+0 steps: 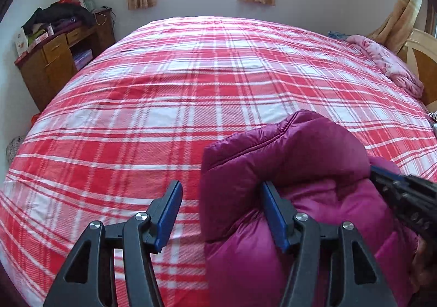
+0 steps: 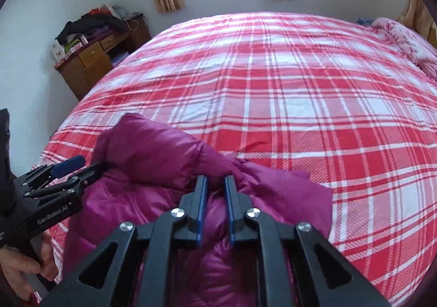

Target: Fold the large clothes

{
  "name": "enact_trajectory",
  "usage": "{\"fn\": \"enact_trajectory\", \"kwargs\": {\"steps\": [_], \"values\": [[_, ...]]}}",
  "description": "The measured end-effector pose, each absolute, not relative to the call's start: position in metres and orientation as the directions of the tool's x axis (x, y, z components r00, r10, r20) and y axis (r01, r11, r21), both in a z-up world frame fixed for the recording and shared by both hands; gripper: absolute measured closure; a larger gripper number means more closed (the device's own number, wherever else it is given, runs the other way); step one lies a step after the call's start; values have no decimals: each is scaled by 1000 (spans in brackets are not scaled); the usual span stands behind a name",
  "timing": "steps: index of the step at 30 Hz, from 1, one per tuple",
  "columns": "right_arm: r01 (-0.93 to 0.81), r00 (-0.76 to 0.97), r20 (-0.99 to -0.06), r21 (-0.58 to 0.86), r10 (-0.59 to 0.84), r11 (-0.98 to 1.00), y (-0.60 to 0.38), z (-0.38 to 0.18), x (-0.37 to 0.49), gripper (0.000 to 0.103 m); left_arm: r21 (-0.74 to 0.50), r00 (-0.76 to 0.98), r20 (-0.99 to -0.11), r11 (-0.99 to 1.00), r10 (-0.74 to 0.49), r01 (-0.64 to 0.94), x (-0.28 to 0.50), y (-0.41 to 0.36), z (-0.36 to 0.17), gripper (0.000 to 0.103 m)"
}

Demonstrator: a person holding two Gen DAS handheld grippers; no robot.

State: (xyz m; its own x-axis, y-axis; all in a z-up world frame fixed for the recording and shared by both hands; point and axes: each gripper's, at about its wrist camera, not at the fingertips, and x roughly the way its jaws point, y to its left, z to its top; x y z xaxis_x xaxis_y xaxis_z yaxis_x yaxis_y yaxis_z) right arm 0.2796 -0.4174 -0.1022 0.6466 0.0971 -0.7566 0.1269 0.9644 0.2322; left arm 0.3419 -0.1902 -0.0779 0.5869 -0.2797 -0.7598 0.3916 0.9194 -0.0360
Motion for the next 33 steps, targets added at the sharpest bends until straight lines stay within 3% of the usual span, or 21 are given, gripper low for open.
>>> {"fn": "enact_trajectory", "kwargs": {"steps": [5,10,14,16,17,18,21,23,25,30,33], "values": [[138,673,-729,293,127,946,-429,-122,276,93,-13,639,-712,916,-290,401,339,-201,-93,41],[137,670,-729,311,143,941,-432,-121,275,94,-31,614,-733,916,-293,400,348,-206,-101,38],[138,680,-712,360,176,923,-439,-102,255,85,-200,502,-753,874,-426,442,349,-175,-96,38],[137,755,-618,474,218,870,-456,-82,220,55,-333,442,-738,845,-510,418,350,-146,-91,38],[137,783,-584,499,215,856,-463,-76,203,18,-394,418,-726,829,-546,398,350,-131,-89,38],[139,804,-559,509,203,849,-468,-70,187,0,-467,392,-706,804,-589,367,349,-113,-87,38],[129,792,-557,553,250,823,-481,-75,158,0,-635,352,-606,701,-713,326,337,-85,-80,30],[140,748,-594,577,297,805,-481,-93,153,2,-701,312,-544,626,-779,340,326,-89,-79,17],[143,721,-620,570,310,809,-474,-107,153,6,-738,238,-516,568,-823,365,315,-107,-84,16],[102,733,-600,563,321,820,-458,-122,159,7,-644,278,-593,652,-756,400,297,-144,-96,11],[92,731,-599,562,327,822,-456,-124,161,9,-572,289,-626,679,-724,461,291,-163,-98,4]]}}
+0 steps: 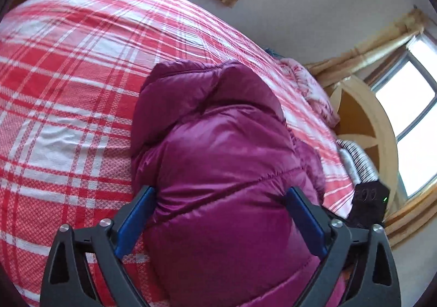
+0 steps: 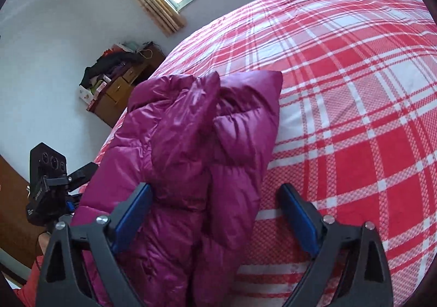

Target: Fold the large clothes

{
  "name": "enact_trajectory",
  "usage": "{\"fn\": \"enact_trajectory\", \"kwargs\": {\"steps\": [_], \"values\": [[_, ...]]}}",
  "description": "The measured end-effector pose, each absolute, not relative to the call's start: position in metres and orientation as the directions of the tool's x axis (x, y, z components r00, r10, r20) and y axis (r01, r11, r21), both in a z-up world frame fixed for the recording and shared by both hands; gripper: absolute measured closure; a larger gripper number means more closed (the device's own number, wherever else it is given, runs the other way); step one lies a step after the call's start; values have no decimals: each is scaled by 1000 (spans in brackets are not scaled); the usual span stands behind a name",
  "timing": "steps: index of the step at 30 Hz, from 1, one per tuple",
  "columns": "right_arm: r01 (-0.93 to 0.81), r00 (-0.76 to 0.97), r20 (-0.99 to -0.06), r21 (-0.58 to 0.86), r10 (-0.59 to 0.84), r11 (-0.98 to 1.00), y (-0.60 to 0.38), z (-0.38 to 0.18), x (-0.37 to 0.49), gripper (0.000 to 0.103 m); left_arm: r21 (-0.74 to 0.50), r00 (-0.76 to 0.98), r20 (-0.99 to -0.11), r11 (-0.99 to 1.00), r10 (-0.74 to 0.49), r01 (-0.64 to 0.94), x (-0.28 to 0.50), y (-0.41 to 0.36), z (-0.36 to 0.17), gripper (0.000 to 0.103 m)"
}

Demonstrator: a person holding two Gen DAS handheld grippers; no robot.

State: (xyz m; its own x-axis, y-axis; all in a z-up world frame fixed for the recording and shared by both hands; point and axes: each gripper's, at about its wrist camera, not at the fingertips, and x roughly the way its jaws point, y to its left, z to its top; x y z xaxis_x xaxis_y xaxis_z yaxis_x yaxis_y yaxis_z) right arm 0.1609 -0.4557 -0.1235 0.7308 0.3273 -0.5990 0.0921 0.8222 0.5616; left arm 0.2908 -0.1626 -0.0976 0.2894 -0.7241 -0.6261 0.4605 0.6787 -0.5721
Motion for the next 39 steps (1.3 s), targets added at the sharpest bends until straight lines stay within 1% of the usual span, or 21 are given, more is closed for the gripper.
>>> {"fn": "enact_trajectory", "kwargs": {"steps": [2,4,6,10,13,14,15,16,17,18,20,21,24,26,33,39], "values": [[82,724,-603,558,335,826,-454,-124,163,12,-544,283,-648,690,-707,477,294,-170,-104,1],[67,722,-595,568,354,820,-452,-124,165,17,-576,271,-636,678,-722,456,302,-162,-111,1],[64,723,-588,580,363,812,-452,-126,167,17,-619,272,-600,652,-752,437,304,-152,-115,1],[48,714,-589,581,379,813,-453,-127,174,17,-615,300,-577,646,-759,451,296,-156,-113,1],[38,705,-598,570,382,821,-451,-128,182,17,-621,281,-574,633,-769,463,296,-169,-110,1],[34,702,-599,567,384,823,-450,-128,182,21,-621,286,-576,637,-766,456,296,-171,-109,1],[29,697,-597,576,396,817,-449,-128,182,30,-610,297,-584,650,-755,452,293,-175,-108,1],[28,693,-595,586,407,810,-448,-129,182,33,-596,306,-593,661,-745,455,291,-176,-106,4],[27,689,-592,597,418,802,-447,-130,181,41,-577,316,-602,673,-734,463,291,-177,-103,11],[20,679,-582,624,447,781,-446,-132,180,52,-544,329,-617,690,-715,477,285,-181,-98,13],[29,675,-567,660,473,750,-442,-135,173,59,-491,349,-643,717,-681,495,278,-185,-90,25],[31,672,-566,666,477,746,-439,-135,168,62,-464,359,-656,730,-664,501,271,-186,-85,27],[33,667,-571,665,480,746,-424,-131,150,67,-379,400,-696,778,-596,501,246,-184,-72,33],[27,672,-570,656,472,754,-412,-126,134,69,-344,427,-704,799,-567,493,233,-172,-66,38],[-3,682,-537,677,496,736,-376,-119,96,73,-230,516,-714,854,-474,467,184,-136,-47,39],[-61,655,-526,679,543,731,-338,-110,93,74,-215,560,-706,884,-434,415,167,-94,-39,39]]}}
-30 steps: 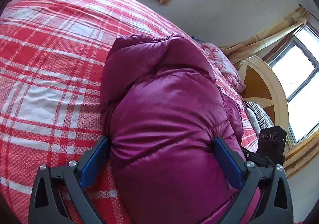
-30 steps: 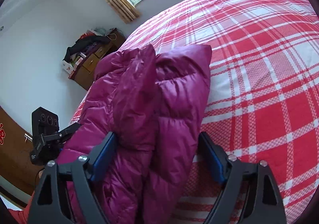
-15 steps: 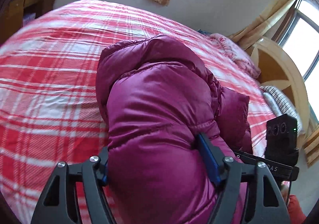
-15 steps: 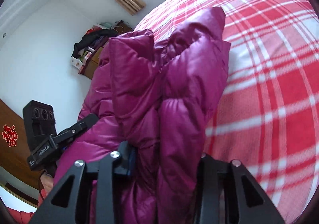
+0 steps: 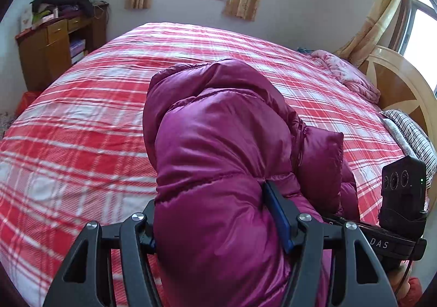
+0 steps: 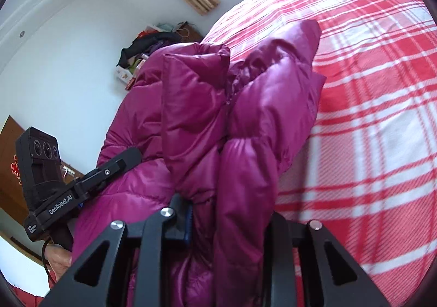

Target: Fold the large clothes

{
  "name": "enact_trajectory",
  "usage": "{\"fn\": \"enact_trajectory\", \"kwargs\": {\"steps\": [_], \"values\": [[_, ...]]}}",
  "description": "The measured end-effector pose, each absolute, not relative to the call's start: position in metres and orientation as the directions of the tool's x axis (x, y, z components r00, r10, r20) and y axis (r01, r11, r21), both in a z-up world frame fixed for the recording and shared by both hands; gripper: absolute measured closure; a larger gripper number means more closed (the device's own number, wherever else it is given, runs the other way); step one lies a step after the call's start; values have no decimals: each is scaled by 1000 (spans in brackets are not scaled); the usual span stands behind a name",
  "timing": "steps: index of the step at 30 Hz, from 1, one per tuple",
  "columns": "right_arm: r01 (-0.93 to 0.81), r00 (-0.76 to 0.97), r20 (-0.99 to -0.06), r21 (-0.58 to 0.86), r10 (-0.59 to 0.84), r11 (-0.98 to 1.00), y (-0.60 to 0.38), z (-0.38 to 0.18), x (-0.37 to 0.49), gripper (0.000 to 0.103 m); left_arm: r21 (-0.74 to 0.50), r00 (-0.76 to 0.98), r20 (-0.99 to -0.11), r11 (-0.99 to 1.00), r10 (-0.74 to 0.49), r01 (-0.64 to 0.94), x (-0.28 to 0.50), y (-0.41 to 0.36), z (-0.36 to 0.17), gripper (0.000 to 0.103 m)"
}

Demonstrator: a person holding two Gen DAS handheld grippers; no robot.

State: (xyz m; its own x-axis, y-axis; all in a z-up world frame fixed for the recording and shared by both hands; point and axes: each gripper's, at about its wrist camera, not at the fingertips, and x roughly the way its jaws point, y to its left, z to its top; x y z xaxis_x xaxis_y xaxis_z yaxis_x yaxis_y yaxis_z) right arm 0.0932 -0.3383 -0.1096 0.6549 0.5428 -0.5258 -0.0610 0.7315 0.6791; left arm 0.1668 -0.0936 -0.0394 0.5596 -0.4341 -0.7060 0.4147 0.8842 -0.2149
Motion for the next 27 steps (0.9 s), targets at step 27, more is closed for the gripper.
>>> {"fn": "enact_trajectory", "kwargs": {"steps": [27], "values": [[-554,397,-508,531,764,641,-83,-70,245,74,-158,766,-642,981,-16,-112,149,155,-17,39]]}}
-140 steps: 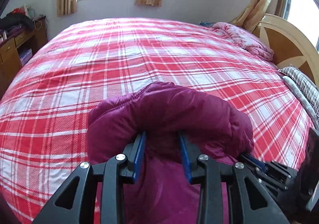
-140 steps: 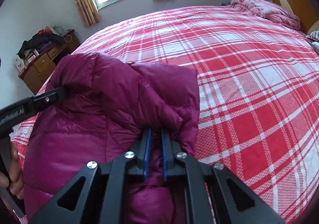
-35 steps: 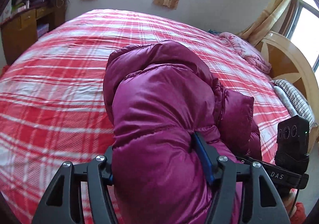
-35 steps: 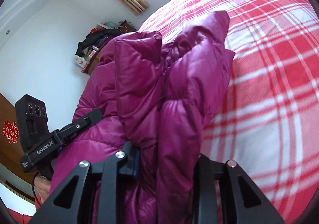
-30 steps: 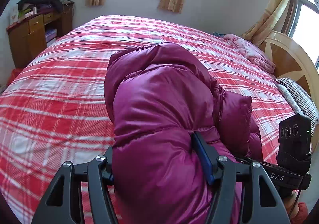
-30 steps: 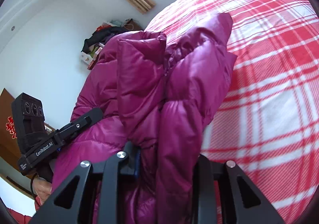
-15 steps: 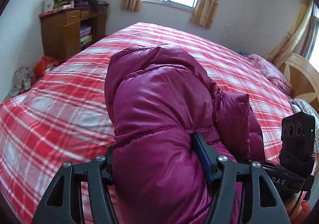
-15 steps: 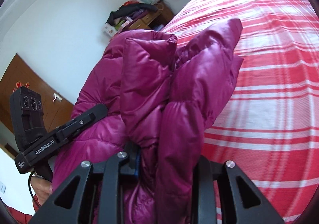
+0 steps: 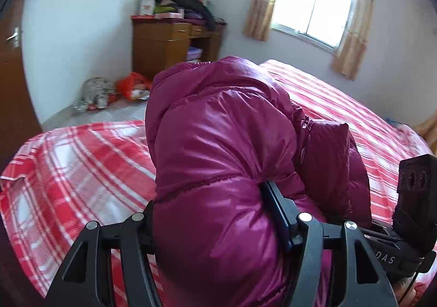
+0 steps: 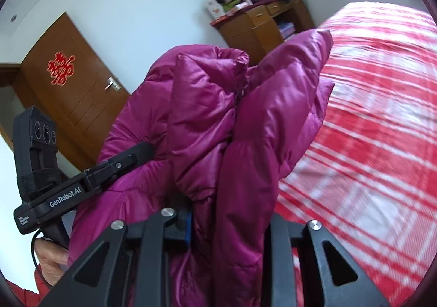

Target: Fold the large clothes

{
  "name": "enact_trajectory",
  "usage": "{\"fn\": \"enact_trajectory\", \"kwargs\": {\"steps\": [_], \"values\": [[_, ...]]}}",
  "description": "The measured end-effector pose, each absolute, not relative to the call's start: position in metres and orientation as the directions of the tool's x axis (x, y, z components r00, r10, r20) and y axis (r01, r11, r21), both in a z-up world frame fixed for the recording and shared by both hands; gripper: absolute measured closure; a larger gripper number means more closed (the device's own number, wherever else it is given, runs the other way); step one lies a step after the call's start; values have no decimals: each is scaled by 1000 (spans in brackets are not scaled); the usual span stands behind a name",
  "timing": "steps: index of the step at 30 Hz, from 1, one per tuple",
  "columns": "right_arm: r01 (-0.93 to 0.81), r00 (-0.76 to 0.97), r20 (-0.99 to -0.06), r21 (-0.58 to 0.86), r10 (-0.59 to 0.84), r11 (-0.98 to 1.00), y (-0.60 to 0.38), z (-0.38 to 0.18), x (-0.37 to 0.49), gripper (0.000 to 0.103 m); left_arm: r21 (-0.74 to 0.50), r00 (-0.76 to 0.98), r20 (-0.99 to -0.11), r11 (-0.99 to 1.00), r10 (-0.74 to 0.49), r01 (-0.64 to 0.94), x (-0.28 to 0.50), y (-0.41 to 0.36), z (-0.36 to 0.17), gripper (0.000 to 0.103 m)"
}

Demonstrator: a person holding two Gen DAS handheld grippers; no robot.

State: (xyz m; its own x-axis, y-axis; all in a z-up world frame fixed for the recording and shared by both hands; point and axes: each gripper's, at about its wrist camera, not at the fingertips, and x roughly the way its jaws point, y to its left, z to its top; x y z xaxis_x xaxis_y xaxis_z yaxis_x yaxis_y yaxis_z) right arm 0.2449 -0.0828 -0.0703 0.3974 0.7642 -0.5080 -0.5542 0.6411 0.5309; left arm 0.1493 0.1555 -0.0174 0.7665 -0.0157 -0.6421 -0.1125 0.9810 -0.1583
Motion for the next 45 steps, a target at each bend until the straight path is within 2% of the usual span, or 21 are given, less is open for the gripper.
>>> {"fn": "enact_trajectory", "kwargs": {"steps": [6,11,14,16,17,20,24,25,27,29,31,34,37,41,45], "values": [[-610,353,-513,508,782,608,-45,-94,280,75,-32,748,-644,971,160,-235,178,174,-35,39],[-579,353,-573,487,739,654,-38,-121,296,74,-10,698,-686,957,203,-289,204,193,-61,39],[-535,359,-564,529,744,659,-46,-133,306,70,1,686,-695,954,216,-299,207,197,-72,39],[-492,370,-561,558,741,668,-57,-138,309,62,9,678,-701,954,220,-301,212,200,-77,37],[-479,376,-560,565,738,672,-55,-135,311,58,12,676,-704,955,219,-297,212,201,-80,35],[-447,424,-550,565,720,694,-79,-123,304,58,7,682,-702,960,204,-280,209,207,-82,32],[-403,584,-532,466,613,788,-108,-85,280,58,12,691,-692,960,210,-280,206,206,-82,31],[-409,612,-518,440,597,800,-109,-74,275,59,15,691,-690,960,214,-281,206,204,-82,31],[-460,596,-514,410,616,787,-96,-52,271,71,28,692,-686,958,225,-284,205,201,-84,31],[-516,542,-547,382,637,767,-70,-42,273,78,44,693,-680,957,238,-286,204,197,-84,31],[-531,521,-575,361,631,767,-38,-40,278,81,70,694,-673,957,254,-282,203,192,-85,31],[-500,501,-635,342,588,796,-10,-60,293,84,86,698,-667,957,261,-276,202,191,-87,31],[-471,499,-686,300,530,830,-2,-84,303,98,93,703,-663,960,257,-264,202,191,-88,31],[-450,478,-695,331,537,829,-14,-100,307,103,107,700,-667,962,257,-251,208,188,-91,28],[-430,477,-655,408,586,806,-26,-118,305,103,125,693,-673,963,260,-239,213,185,-93,25]]}}
